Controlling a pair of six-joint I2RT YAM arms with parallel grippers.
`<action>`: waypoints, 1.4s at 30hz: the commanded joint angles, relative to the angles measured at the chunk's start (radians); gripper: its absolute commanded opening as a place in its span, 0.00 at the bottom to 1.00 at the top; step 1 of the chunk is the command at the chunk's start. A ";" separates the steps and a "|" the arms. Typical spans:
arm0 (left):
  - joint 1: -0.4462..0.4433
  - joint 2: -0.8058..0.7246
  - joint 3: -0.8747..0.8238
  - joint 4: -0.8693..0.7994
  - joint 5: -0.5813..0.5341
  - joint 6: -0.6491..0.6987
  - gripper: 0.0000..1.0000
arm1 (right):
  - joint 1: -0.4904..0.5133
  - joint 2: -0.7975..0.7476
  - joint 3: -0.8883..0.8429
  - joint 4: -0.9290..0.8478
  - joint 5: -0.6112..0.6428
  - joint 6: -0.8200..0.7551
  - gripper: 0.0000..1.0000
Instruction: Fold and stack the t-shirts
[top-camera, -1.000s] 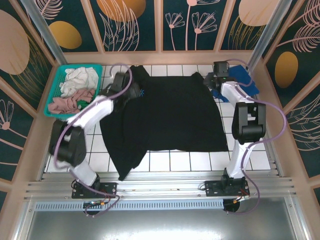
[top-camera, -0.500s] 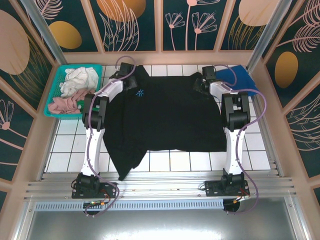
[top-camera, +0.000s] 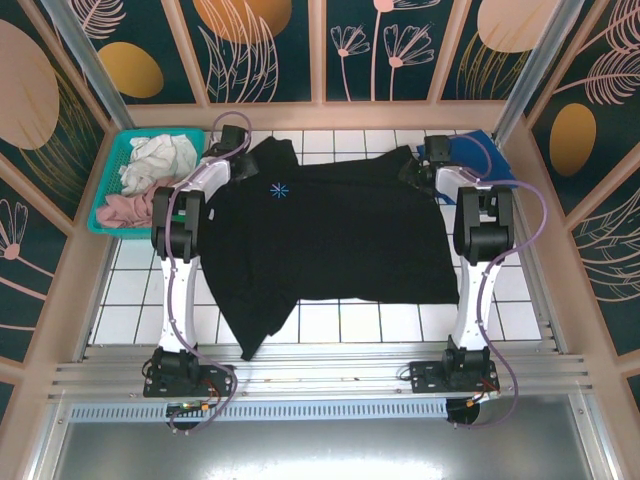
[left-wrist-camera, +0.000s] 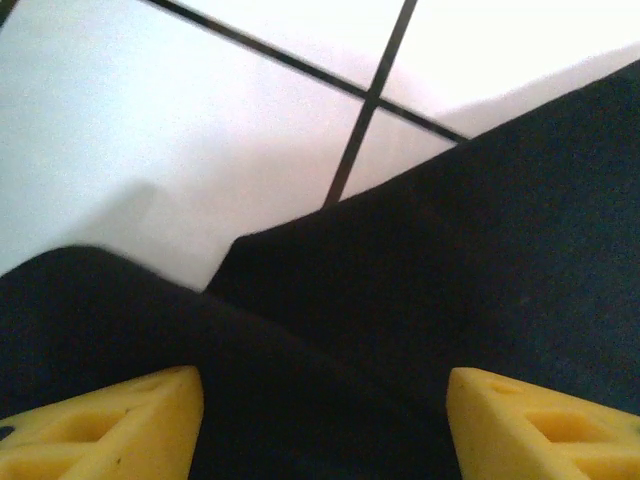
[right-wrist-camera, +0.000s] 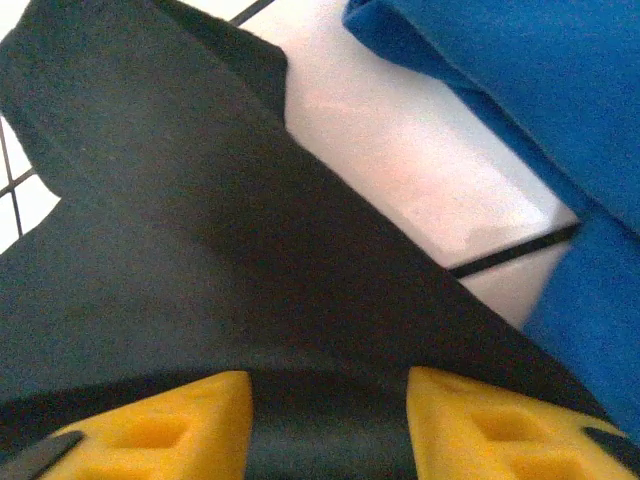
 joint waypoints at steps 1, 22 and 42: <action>0.014 -0.152 -0.072 -0.043 -0.001 0.006 0.73 | 0.022 -0.174 -0.031 -0.110 0.063 -0.028 0.55; -0.687 -1.582 -1.480 -0.328 -0.057 -0.680 0.89 | 0.131 -1.340 -1.103 -0.505 0.267 0.613 0.99; -1.078 -1.372 -1.571 -0.228 -0.020 -0.911 0.64 | 0.110 -1.258 -1.233 -0.310 0.280 0.596 0.66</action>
